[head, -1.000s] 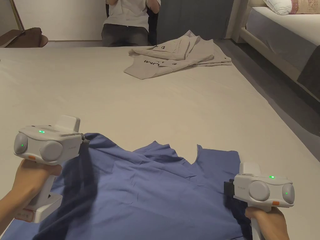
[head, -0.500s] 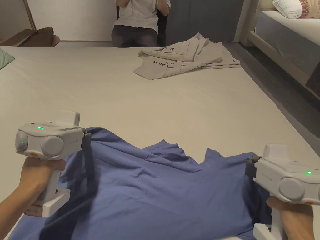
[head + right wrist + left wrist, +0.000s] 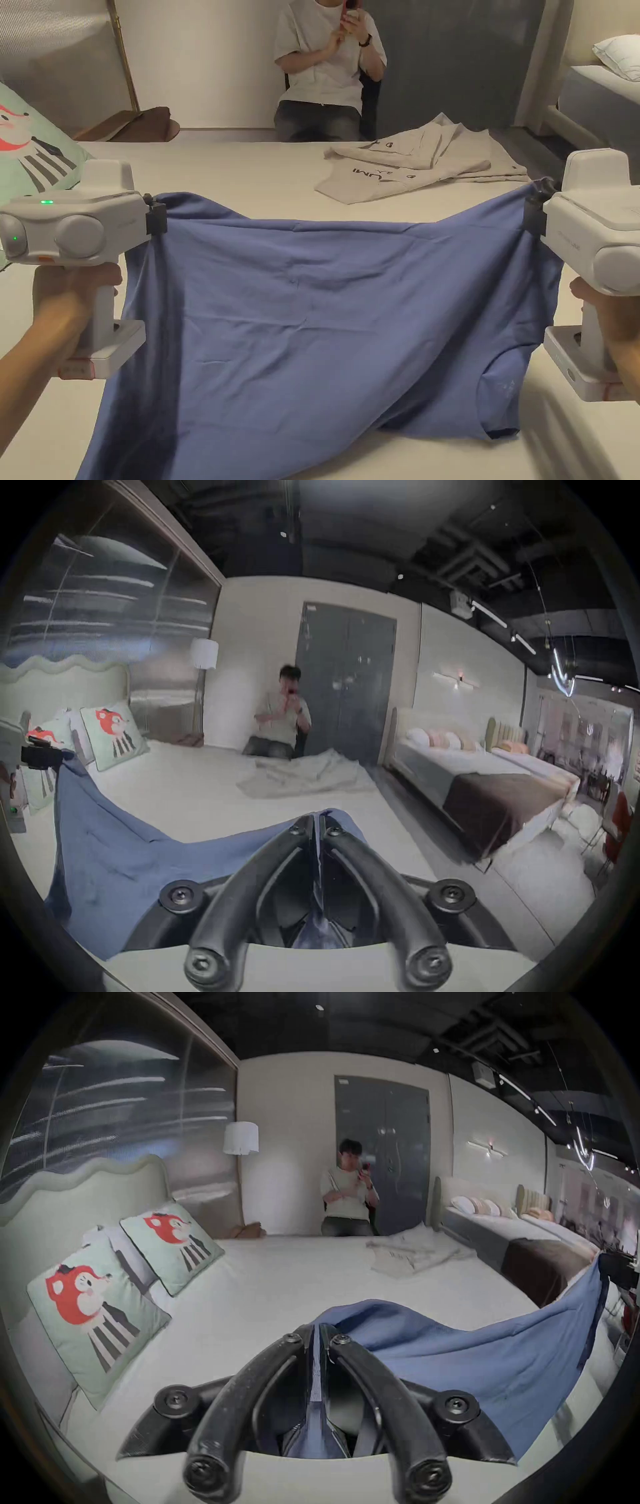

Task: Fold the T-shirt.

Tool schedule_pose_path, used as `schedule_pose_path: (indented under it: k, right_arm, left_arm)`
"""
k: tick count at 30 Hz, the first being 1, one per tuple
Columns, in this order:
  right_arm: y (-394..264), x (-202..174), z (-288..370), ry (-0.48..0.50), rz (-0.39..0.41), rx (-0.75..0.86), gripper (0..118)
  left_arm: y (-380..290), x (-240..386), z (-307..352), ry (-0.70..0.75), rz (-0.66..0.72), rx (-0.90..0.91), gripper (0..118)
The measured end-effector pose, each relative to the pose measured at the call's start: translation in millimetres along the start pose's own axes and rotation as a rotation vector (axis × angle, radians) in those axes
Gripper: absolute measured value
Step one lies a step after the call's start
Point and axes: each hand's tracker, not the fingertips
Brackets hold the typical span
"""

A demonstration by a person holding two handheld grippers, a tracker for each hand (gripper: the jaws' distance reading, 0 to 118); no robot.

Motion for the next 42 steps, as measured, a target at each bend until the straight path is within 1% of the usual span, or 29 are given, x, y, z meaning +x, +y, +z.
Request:
schedule_pose_path:
  k: [3,8,14,18,20,23,27,29,32,35,36,38,40,42]
  right_arm:
    - [31,-12,-15,-0.016,0.026,0.071,0]
    - [80,-26,-41,-0.016,0.028,0.161,0]
    - [136,-33,-69,-0.03,0.033,0.252,0]
    - [163,-32,-83,-0.036,0.021,0.313,0]
    - [173,-32,-91,-0.046,0.03,0.321,0]
    - [178,-30,-99,-0.035,0.023,0.332,0]
    - [161,-32,-120,-0.035,0.036,0.319,0]
    - [144,-30,-131,-0.006,0.022,0.3,0]
    - [111,-31,-152,0.0,0.008,0.236,0]
    - [74,-32,-168,0.025,-0.034,0.158,0]
    - [60,-32,-173,0.023,-0.034,0.137,0]
    - [35,-35,-175,0.021,-0.032,0.093,0]
    - [9,-33,-177,0.04,-0.062,0.03,0]
    - [-14,-33,-171,0.038,-0.069,0.005,0]
  left_arm:
    - [34,-9,-1,0.024,0.03,0.047,0]
    - [87,-11,-4,0.085,0.028,0.151,0]
    - [141,-14,-13,0.12,0.06,0.241,0]
    - [163,-20,-25,0.119,0.097,0.274,0]
    - [168,-20,-30,0.124,0.102,0.284,0]
    - [168,-18,-44,0.128,0.102,0.292,0]
    - [149,-14,-72,0.137,0.072,0.265,0]
    - [131,-13,-87,0.138,0.074,0.24,0]
    - [98,-6,-103,0.145,0.071,0.167,0]
    - [61,-8,-124,0.149,0.052,0.109,0]
    - [47,-8,-129,0.152,0.047,0.083,0]
    - [23,-10,-134,0.177,0.03,0.051,0]
    - [1,-19,-138,0.166,0.045,-0.011,0]
    - [-22,-24,-137,0.165,0.063,-0.038,0]
